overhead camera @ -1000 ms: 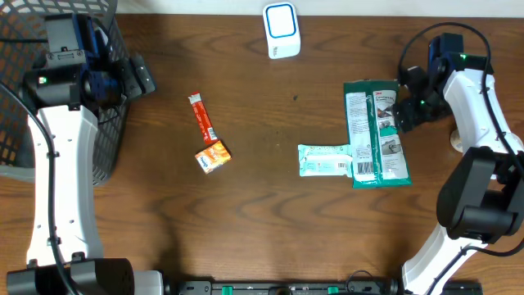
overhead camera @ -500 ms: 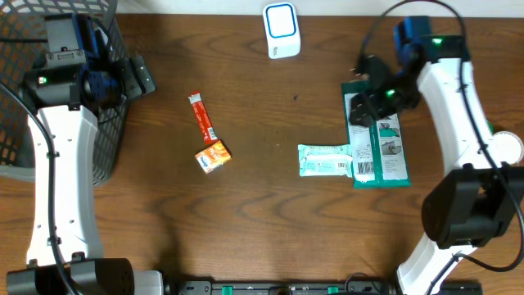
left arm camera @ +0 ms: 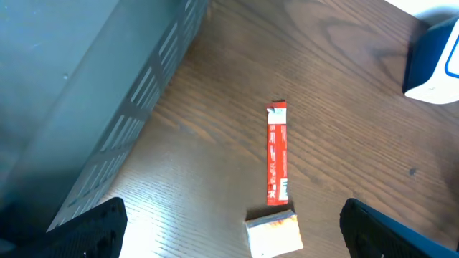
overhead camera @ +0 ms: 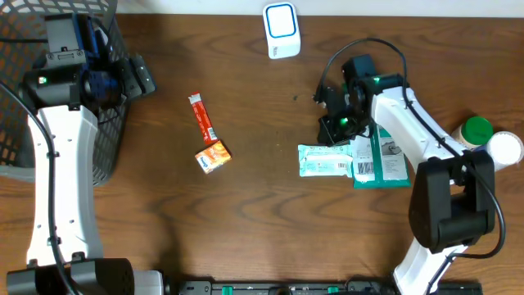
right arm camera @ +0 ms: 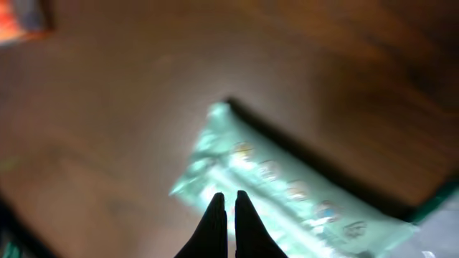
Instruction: Scan the item barcode
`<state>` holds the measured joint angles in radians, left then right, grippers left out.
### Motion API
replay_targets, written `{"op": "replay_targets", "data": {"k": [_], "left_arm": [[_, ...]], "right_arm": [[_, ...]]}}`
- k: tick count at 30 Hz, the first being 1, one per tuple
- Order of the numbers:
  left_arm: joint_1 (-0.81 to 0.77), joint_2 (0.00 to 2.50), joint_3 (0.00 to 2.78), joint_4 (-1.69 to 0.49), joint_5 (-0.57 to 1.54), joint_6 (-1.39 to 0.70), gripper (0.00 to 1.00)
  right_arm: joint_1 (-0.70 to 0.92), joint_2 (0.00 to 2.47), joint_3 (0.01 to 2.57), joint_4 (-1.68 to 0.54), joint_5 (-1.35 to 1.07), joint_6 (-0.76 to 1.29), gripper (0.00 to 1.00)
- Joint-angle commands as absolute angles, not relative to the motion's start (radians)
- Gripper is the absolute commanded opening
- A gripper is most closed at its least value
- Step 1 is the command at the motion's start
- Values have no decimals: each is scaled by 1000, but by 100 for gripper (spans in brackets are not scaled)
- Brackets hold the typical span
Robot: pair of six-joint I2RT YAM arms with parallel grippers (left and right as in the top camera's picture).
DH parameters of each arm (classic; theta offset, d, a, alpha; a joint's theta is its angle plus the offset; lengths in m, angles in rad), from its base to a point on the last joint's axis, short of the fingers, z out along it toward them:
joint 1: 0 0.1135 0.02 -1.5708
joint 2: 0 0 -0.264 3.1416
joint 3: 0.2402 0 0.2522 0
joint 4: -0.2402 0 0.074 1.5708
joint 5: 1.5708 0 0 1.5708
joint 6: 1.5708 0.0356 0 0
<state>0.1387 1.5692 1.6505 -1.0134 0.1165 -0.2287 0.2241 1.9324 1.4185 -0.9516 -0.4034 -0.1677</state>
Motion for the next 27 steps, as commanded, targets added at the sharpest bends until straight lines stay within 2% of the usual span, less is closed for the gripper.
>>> {"op": "replay_targets", "data": {"k": [1,10,17,21,23,27], "left_arm": [[151,1573,1668,-1016,92,-226,96],[151,1573,1668,-1016,92,-226,96],[151,1573,1668,-1016,92,-226,96],[151,1573,1668,-1016,92,-226,96],[151,1573,1668,-1016,92,-226,96],[151,1573,1668,-1016,92,-226,96]], "right_arm": [[174,1917,1378,-884,-270,-20,1],[54,1917,1248,-768,4,51,2],[-87,1915,1205,-808,246,81,1],[-131,1915,1240,-830,160,81,1],[-130,1913,1268,-831,48,58,6],[-113,1901,1335,-863,-101,36,10]]}}
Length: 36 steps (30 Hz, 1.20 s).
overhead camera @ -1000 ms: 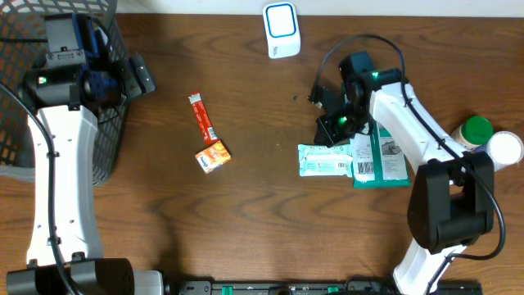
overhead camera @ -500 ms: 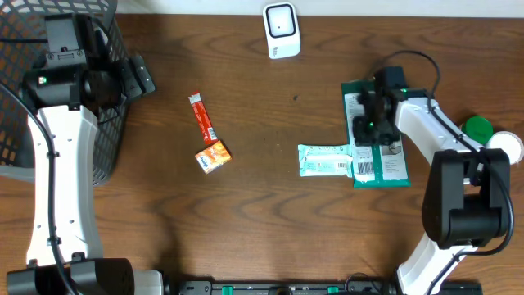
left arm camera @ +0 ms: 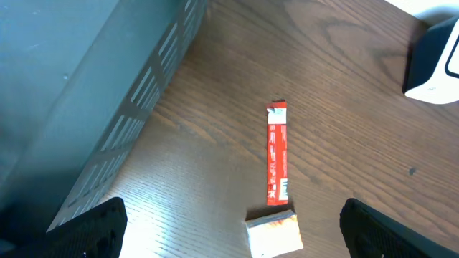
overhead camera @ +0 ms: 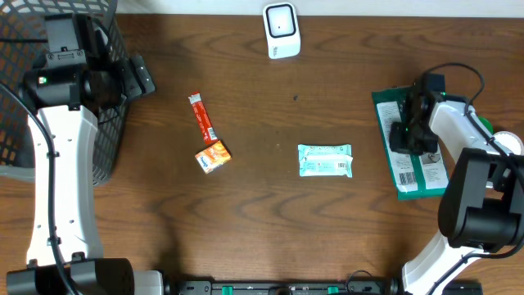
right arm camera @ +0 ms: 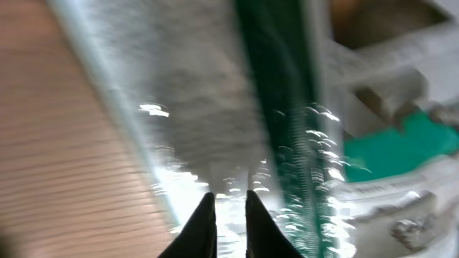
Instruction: Scan the item barcode
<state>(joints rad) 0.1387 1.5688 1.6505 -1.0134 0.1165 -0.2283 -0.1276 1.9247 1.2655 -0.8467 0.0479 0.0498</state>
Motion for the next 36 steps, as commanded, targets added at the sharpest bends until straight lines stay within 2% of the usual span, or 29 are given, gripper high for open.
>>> {"op": "replay_targets", "data": {"k": [1,5,7,9,12,16,18,22,24,29,33,36], "left_arm": [[151,1573,1668,-1016,92,-226,96],[151,1573,1668,-1016,93,-226,96],[151,1573,1668,-1016,92,-226,96],[151,1573,1668,-1016,92,-226,96],[151,1573,1668,-1016,92,-226,96],[151,1573,1668,-1016,92,-226,96],[151,1573,1668,-1016,92,-226,96],[151,1573,1668,-1016,93,-226,96],[151,1573,1668,-1016,92,-226,96],[151,1573,1668,-1016,92,-226,96],[151,1573,1668,-1016,93,-226,96],[151,1573,1668,-1016,92,-226,96]], "right_arm": [[-107,1895,1353,-879,-122,36,11],[-70,1864,1394,-923,-265,17,11],[-48,1856,1394,-941,-338,-29,16],[-2,1860,1390,-986,-362,-50,25],[41,1862,1364,-1007,-311,-44,27],[95,1863,1282,-970,-235,32,29],[118,1863,1236,-933,-214,84,36],[163,1863,1148,-861,-226,239,40],[191,1863,1118,-839,-290,279,41],[271,1863,1088,-772,-657,281,45],[314,1863,1089,-696,-862,330,61],[319,1850,1098,-692,-896,356,64]]}}
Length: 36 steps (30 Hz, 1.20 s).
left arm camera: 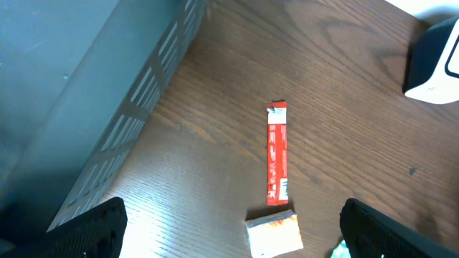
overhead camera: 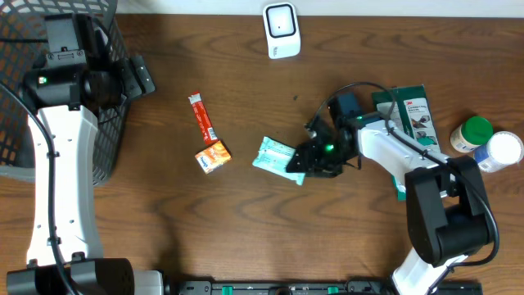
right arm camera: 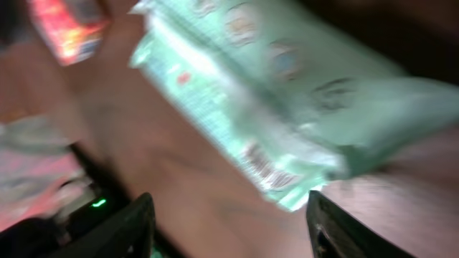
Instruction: Scan the item barcode
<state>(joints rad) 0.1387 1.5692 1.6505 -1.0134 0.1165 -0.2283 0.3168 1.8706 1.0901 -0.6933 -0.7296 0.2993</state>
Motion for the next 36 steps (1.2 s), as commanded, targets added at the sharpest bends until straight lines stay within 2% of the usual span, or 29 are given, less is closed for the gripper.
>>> {"op": "replay_targets", "data": {"k": [1,5,11,13,14,21,25,29,30,32,34,36], "left_arm": [[151,1573,1668,-1016,92,-226,96],[151,1573,1668,-1016,93,-226,96],[151,1573,1668,-1016,92,-226,96],[151,1573,1668,-1016,92,-226,96],[151,1573,1668,-1016,92,-226,96],[151,1573,1668,-1016,93,-226,96],[151,1573,1668,-979,97,-227,96],[151,1573,1668,-943,97,-228,96],[151,1573,1668,-965,140,-266,96],[151,1573,1667,-1008,258,-273,96],[140,1575,1648,-1024,388,-271,96],[108,1575,1615,-1047,431,-271,96]], "right_arm": [[317,1839,1101,-692,-895,355,66],[308,1764,1119,-686,-849,345,72],[333,1615,1135,-679,-612,212,79],[338,1579,1135,-675,-506,181,88],[339,1556,1135,-661,-436,155,99],[333,1551,1135,-614,-360,128,99],[333,1551,1135,-613,-359,54,94],[333,1557,1134,-622,-340,21,75],[333,1560,1131,-623,-341,20,67],[333,1563,1129,-624,-341,7,59],[333,1565,1128,-624,-340,-17,55],[333,1566,1128,-624,-340,-25,53]]}}
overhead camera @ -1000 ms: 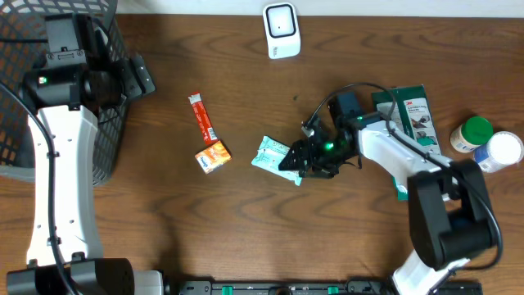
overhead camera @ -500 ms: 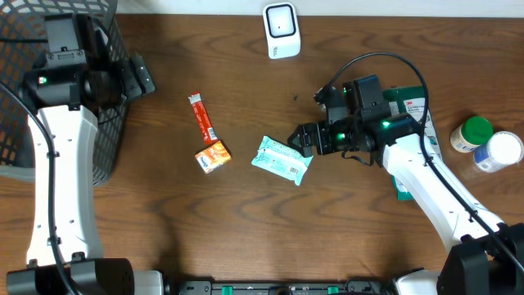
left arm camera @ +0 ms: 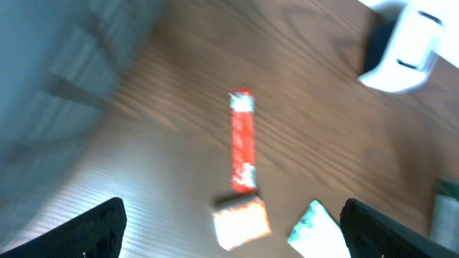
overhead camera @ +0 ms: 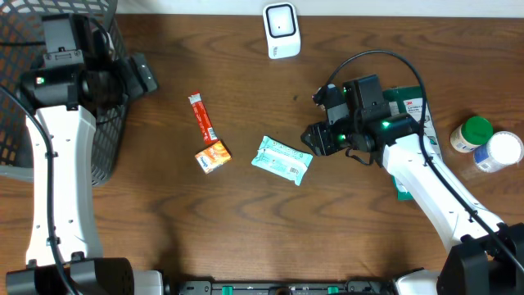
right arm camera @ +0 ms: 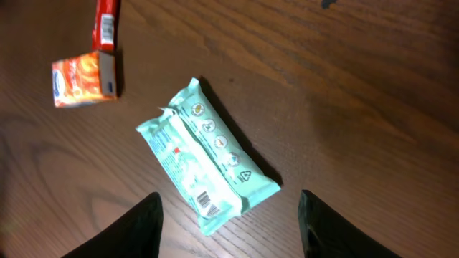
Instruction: Scan the item barcode
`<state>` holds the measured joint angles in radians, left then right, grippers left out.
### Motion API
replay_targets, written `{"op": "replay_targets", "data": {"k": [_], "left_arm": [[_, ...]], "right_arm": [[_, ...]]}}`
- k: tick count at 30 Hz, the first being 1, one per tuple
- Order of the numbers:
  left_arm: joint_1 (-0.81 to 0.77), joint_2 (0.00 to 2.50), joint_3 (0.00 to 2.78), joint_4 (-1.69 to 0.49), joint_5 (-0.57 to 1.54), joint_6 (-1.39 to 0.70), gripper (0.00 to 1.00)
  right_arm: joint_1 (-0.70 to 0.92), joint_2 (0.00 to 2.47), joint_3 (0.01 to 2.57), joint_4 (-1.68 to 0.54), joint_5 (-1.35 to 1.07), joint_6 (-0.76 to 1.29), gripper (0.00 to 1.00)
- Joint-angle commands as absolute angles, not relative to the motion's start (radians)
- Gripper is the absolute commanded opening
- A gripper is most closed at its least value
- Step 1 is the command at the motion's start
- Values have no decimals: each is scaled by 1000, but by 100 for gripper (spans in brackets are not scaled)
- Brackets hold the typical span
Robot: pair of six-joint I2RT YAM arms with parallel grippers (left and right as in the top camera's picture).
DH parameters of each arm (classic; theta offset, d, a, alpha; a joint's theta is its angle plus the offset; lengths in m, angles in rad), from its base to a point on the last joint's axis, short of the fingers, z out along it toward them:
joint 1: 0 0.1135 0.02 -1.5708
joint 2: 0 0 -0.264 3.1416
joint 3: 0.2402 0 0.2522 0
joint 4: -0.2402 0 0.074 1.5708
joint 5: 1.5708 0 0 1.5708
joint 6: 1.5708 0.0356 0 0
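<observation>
A mint-green packet [overhead camera: 282,159] lies tilted on the wooden table near the middle, free of both grippers. Its barcode [right arm camera: 206,203] faces up at its near end. The white and blue scanner [overhead camera: 281,30] stands at the table's far edge. My right gripper [overhead camera: 315,138] hovers open just right of the packet [right arm camera: 206,167], with its fingers [right arm camera: 143,222] spread wide above it. My left gripper [overhead camera: 139,75] is open beside the basket, high over the table. Its blurred view shows the scanner [left arm camera: 401,46] and a corner of the packet [left arm camera: 315,233].
A red stick sachet [overhead camera: 201,118] and a small orange packet [overhead camera: 213,156] lie left of the green packet. A dark mesh basket [overhead camera: 110,115] stands at the far left. A green card package [overhead camera: 412,105] lies under my right arm, with two bottles [overhead camera: 476,131] at the right edge.
My right gripper was low, right at the packet's right end; now it is higher and a little to the right, still open. The packet lies about where it was. The left wrist view has shifted rightward.
First my right gripper was shut above the packet, which lay right of centre against the green card package. Then it was over the card package, now further right. Then the packet lay tilted further left with the open gripper at it. Now the gripper stands clear.
</observation>
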<state>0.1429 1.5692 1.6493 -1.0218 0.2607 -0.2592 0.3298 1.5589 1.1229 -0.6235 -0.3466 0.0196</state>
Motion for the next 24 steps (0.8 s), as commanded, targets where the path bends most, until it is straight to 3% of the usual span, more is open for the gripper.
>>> {"op": "replay_targets", "data": {"k": [1,11,12,13,14,15,19,20,24], "left_arm": [[87,1575,1596,-1055,430,-271,96],[-204,1575,1363,-983,429,-273,99],[-235,1575,1359,-942,402,-264,62],[-251,1576,1358,-924,380,-275,40],[-262,1576,1358,-915,366,-299,29],[-277,1577,1358,-910,343,-338,24],[-348,1592,1334,-909,192,-484,19],[-366,1598,1323,-909,160,-516,13],[-456,1646,1256,-866,138,-582,8]], "right_arm": [[333,1566,1128,-623,-341,-25,52],[335,1603,1128,-619,-337,-47,62],[334,1620,1127,-620,-337,-47,62],[334,1634,1127,-618,-337,-47,64],[334,1647,1127,-616,-337,-47,64],[334,1660,1127,-611,-338,-47,64],[334,1724,1127,-587,-381,-81,66],[334,1739,1127,-581,-407,-109,66],[330,1784,1127,-556,-483,-155,67]]}}
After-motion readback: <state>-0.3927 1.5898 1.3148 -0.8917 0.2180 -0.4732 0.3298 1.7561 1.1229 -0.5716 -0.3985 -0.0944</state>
